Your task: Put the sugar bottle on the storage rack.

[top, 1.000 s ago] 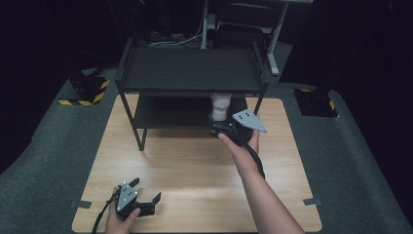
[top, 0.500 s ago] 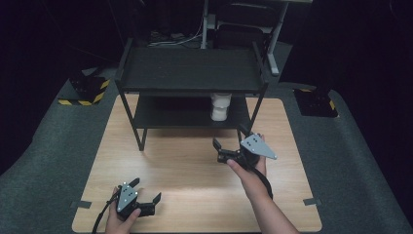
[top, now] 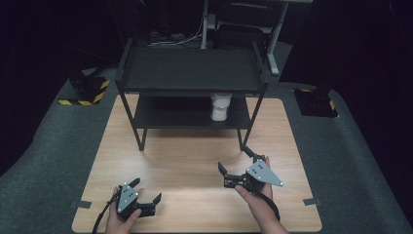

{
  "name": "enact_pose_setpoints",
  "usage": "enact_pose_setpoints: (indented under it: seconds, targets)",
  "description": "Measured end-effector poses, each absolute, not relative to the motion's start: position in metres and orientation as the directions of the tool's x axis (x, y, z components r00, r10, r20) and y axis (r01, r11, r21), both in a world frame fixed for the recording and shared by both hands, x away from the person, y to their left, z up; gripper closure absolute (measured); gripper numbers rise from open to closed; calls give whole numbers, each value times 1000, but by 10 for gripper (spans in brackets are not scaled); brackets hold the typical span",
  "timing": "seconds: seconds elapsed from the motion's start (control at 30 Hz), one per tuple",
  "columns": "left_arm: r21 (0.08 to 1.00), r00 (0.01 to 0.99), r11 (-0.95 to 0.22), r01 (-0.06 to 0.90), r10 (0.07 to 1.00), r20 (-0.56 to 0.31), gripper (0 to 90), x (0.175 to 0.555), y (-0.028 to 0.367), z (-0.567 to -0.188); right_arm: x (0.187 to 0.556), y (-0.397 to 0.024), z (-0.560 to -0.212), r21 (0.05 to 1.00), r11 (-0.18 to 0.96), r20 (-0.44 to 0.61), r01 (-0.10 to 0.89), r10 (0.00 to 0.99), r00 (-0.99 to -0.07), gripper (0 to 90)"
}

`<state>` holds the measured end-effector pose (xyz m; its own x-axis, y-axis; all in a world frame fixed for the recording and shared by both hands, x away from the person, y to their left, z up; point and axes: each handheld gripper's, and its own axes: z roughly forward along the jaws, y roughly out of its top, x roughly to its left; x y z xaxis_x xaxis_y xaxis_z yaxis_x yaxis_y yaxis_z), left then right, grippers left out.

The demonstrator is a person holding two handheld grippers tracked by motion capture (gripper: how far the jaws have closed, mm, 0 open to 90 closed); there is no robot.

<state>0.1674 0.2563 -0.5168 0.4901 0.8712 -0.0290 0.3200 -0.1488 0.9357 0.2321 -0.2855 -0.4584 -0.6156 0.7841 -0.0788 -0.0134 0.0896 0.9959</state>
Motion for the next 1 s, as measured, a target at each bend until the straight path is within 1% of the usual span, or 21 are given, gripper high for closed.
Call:
enact_pose_setpoints:
  seconds: [0.63,1.0]
  targets:
    - [937,497,-160,310,868,-17,5,167,256,-517,206,-323,-507,987,139,-71,79,821,-566,4]
    - [937,496,-162,311,868,-14,5,167,255,-517,203,-339,-521,975,162,-59,153,850,-524,4]
